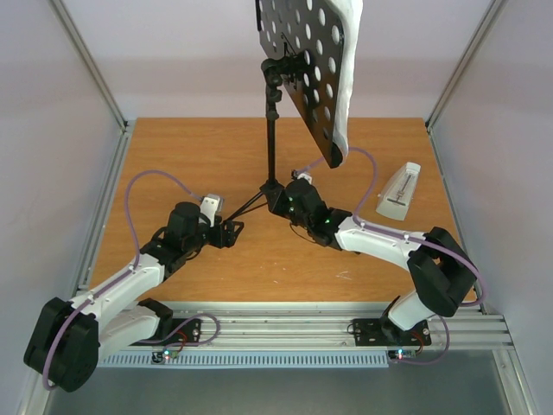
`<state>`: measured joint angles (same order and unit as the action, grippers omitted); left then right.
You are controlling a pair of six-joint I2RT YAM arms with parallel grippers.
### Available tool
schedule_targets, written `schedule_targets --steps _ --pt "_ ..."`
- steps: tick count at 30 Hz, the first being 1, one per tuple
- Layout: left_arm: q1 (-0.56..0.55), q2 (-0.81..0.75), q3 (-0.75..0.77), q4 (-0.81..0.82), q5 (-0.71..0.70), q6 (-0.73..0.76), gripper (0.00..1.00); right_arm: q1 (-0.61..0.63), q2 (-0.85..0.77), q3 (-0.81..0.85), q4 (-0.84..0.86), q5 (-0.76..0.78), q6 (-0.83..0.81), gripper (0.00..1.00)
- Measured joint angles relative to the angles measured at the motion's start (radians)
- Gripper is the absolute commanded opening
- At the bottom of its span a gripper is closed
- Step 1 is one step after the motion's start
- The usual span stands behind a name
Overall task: Pack up the instrument practice props
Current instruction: Unscrew the knob on the music stand.
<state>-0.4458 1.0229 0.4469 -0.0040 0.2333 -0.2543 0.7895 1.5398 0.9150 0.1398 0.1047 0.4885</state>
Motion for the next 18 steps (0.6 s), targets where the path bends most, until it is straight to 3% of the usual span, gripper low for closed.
schedule_targets --steps 18 --pt "0.0 0.01 0.0 0.0 0.002 0.0 0.82 0.117 0.024 0.124 -0.277 0.348 -0.427 0.29"
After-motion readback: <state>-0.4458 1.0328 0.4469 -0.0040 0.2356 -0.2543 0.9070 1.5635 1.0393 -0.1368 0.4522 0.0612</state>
